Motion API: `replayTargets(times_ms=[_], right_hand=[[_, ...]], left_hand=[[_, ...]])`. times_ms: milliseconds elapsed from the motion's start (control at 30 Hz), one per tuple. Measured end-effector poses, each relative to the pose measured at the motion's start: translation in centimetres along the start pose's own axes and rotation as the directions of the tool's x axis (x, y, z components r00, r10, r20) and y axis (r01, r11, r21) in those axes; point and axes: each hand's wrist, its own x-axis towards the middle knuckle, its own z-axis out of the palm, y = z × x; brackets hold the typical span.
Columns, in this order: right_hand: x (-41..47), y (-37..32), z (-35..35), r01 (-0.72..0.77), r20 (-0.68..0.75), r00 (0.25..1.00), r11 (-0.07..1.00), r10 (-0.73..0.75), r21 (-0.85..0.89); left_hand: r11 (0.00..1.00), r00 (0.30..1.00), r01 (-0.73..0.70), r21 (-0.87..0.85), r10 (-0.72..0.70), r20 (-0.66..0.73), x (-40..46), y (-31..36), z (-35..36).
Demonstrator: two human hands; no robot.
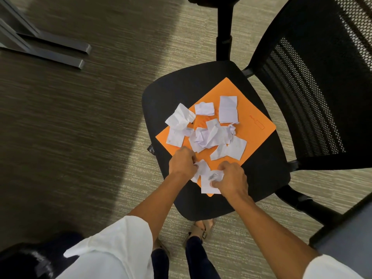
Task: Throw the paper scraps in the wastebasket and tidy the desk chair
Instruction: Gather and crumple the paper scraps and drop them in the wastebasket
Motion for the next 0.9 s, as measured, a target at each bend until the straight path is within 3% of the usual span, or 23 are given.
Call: replayTargets(times_ms=[100, 167, 300, 400, 500, 633, 800, 833, 900], right_hand=[[0.6, 0.2, -0.8, -0.006, 0.047, 0.999, 1.000, 0.006, 0.006], [0.9, 0.4, -1.2, -0.005, 0.076, 0.997, 1.000, 0.004, 0.018], [1.2, 0.8, -2.3, -0.082, 0.094, 0.993, 0.992, 0.072, 0.097], [0.9, 1.0, -3.9, -0.148, 0.084, 0.988, 0.940, 0.129, 0.307], [0.1, 0.5, -5.6, -0.169, 0.108, 0.986, 0.812, 0.131, 0.559], [-0.6, -0.7, -7.5, -0.233, 0.226, 0.971, 0.552, 0.081, 0.800], [0.4, -1.8, -7.2, -0.326, 0.344, 0.938, 0.225, -0.043, 0.918], [0.5, -2.3, -6.7, -0.349, 0.365, 0.929, 0.184, -0.060, 0.919], [0.8, -3.3, -5.3, -0.360, 0.376, 0.926, 0.210, -0.040, 0.909]], left_hand=[[0.997, 1.000, -0.020, -0.078, 0.019, -0.004, 0.2, -0.4, 0.1], [0.972, 1.000, -0.020, -0.233, 0.020, -0.001, 0.2, -0.7, 0.1], [0.818, 0.998, 0.061, -0.572, -0.039, 0.049, 0.3, -1.2, -0.5], [0.670, 0.989, 0.150, -0.727, -0.091, 0.119, 0.5, -1.4, -1.0], [0.564, 0.982, 0.186, -0.805, -0.083, 0.169, 0.5, -1.6, -1.1], [0.543, 0.982, 0.190, -0.818, -0.088, 0.170, 0.2, -1.4, -1.1], [0.429, 0.980, 0.194, -0.882, -0.124, 0.155, 0.1, -1.8, -1.4], [0.409, 0.979, 0.197, -0.891, -0.127, 0.158, 0.1, -1.8, -1.4], [0.342, 0.978, 0.208, -0.916, -0.101, 0.184, -0.2, -1.4, -1.4]])
